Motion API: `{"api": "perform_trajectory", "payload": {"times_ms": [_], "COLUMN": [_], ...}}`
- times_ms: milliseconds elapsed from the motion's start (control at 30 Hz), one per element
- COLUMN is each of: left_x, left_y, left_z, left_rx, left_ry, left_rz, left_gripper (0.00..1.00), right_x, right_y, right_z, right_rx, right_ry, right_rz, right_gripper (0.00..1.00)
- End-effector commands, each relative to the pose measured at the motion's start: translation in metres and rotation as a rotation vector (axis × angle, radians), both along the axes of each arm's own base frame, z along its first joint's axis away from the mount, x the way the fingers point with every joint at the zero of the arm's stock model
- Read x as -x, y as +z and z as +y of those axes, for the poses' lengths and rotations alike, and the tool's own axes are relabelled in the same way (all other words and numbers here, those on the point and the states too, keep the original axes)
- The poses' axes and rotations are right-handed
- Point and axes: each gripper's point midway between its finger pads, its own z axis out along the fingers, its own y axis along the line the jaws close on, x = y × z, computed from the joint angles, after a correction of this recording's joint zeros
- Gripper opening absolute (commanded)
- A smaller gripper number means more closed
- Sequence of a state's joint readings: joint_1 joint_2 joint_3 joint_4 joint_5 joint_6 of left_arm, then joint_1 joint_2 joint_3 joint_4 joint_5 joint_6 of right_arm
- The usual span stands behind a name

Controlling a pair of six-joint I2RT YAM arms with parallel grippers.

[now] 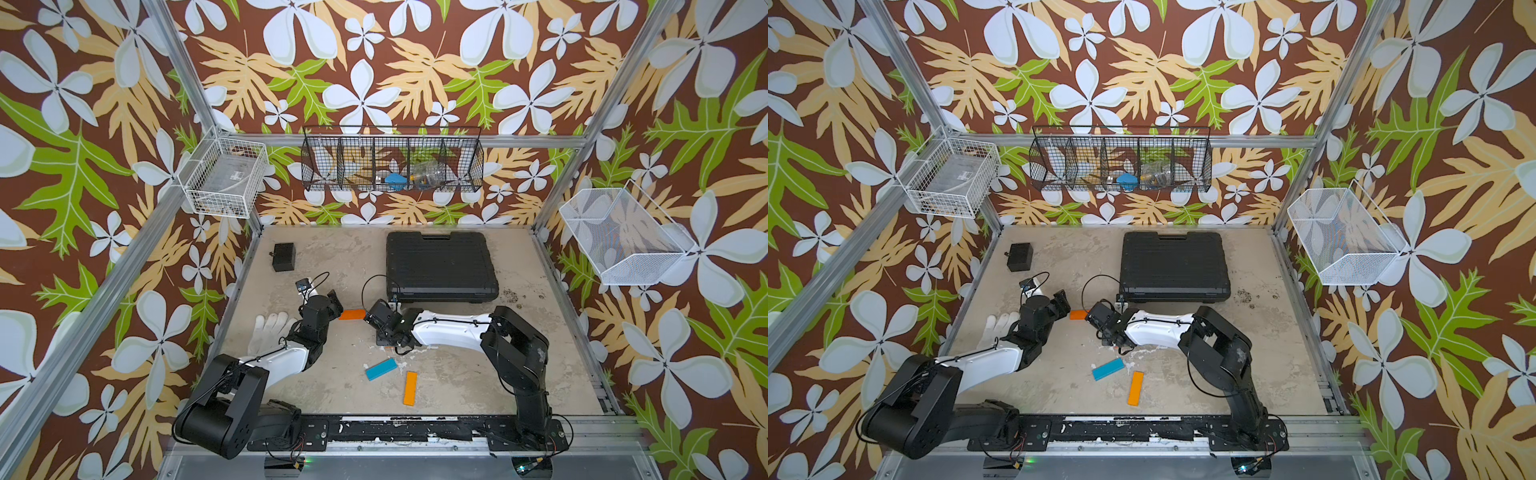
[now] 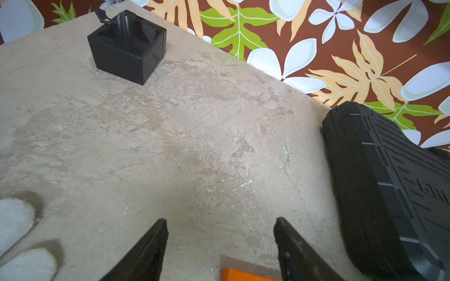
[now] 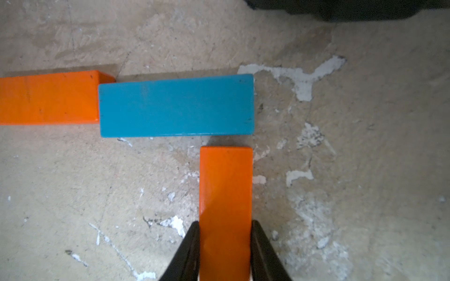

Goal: Assemble the number 7 with building blocks
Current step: Assemble the building block at the center of the board.

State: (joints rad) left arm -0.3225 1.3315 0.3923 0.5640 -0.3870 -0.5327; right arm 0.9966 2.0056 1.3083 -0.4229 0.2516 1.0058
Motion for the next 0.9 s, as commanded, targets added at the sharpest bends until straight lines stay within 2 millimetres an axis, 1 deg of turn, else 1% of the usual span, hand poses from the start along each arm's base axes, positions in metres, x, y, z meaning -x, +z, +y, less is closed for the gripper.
{"api": "perform_trajectory", "payload": {"times_ms": [0,167,333,433,633,667,800,867], "left_x": [-0.002,-0.002,-0.002,-0.002,-0.002,-0.002,-0.002,-0.002], "left_y": [0.003,0.003,0.004,0.004,0.004,0.005,0.004,0.004], "left_z": [-0.001,-0.001,-0.001,-0.002,-0.002,-0.002,-0.002,-0.002], "left_rx": [0.003,0.005,0.007,0.008,0.010,0.011,0.010,0.010], "left_ry": [-0.003,-0.004,-0.006,-0.006,-0.008,-0.007,-0.008,-0.009], "left_rz": [-0.008,-0.007,-0.011,-0.010,-0.011,-0.012,-0.009,-0.009], "left_gripper": [0.72,0.72,0.72,0.72,0.72,0.72,0.72,0.72], "right_x": [0.009,0.009,0.009,0.010,0.010,0.010,0.013,0.014], "right_y": [-0.014,-0.016,-0.016,-0.017,-0.017,-0.016,-0.013,-0.009], "right_z": [-0.022,-0.023,-0.019,-0.016,-0.013,-0.013,-0.010,-0.008], "right_rx": [0.099,0.102,0.080,0.070,0.045,0.043,0.007,-0.016], "right_ry": [-0.018,-0.028,-0.023,-0.019,-0.019,-0.019,-0.011,-0.007], "right_rz": [0.049,0.047,0.055,0.059,0.058,0.057,0.056,0.055], "right_gripper": [0.31,0.31,0.32,0.37,0.40,0.43,0.63,0.69]}}
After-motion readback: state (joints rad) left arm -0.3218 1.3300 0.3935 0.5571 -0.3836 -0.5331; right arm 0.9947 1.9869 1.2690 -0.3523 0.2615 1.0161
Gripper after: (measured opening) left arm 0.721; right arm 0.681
